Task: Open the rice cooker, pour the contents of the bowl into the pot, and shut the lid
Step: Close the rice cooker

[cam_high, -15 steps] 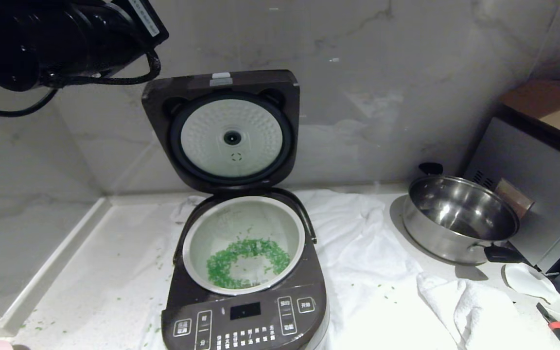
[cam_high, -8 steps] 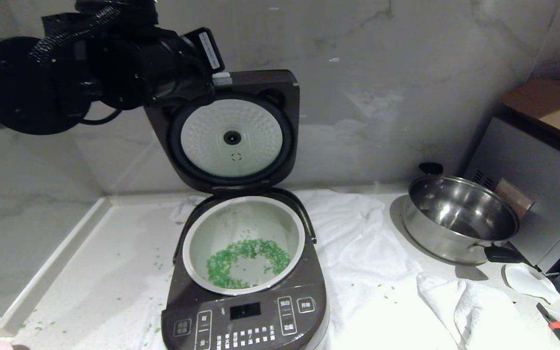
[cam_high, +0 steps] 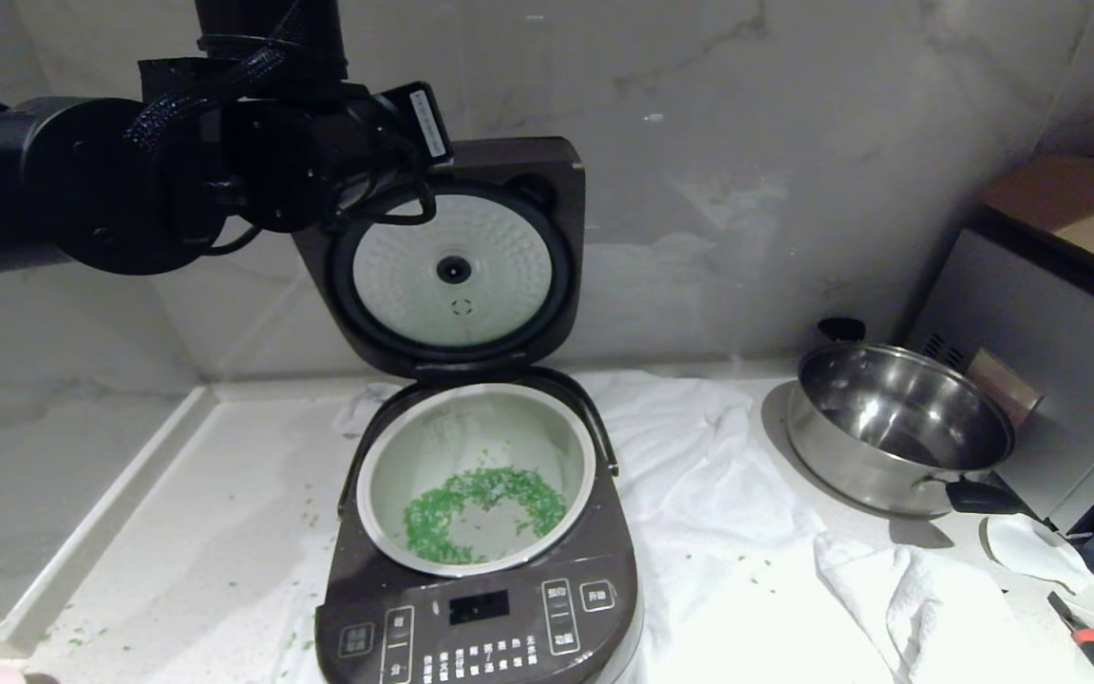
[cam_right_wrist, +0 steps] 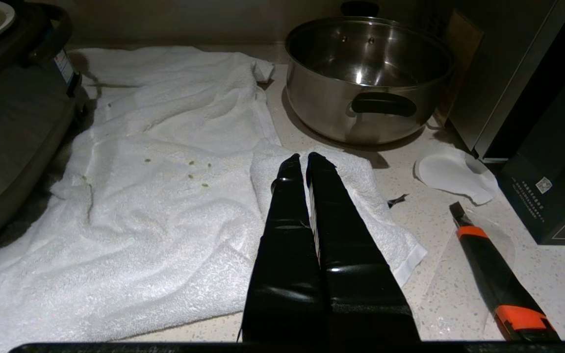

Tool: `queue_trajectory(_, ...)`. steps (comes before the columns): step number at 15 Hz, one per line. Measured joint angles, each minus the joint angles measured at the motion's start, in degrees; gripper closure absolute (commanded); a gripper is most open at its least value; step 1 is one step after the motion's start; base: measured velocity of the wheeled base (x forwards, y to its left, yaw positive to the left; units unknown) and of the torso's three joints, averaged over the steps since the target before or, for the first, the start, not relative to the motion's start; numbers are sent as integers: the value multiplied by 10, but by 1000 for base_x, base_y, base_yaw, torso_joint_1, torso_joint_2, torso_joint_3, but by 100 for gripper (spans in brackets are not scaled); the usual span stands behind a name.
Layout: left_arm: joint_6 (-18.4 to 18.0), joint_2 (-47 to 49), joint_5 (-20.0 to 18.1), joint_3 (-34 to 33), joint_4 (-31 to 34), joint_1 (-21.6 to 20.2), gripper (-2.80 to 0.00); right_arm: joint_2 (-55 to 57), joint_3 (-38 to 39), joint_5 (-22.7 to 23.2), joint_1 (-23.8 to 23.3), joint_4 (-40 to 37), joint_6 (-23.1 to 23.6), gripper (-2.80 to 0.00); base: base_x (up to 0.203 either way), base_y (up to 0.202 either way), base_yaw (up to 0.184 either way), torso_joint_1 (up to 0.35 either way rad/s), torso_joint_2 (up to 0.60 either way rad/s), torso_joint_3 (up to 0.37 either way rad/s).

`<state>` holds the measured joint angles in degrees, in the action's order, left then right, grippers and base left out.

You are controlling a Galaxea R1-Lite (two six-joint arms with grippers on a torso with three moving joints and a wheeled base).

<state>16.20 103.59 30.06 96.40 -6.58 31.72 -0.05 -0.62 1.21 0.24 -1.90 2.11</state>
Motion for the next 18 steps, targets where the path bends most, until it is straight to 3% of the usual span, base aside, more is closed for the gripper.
queue_trajectory(7, 4, -64, -7, -93, 9, 20, 0, 0, 0, 0, 0, 0, 0, 0, 0, 0, 0, 0, 0, 0)
queue_trajectory(18, 11, -183, -11, -295, 12, 70, 0, 0, 0, 0, 0, 0, 0, 0, 0, 0, 0, 0, 0, 0)
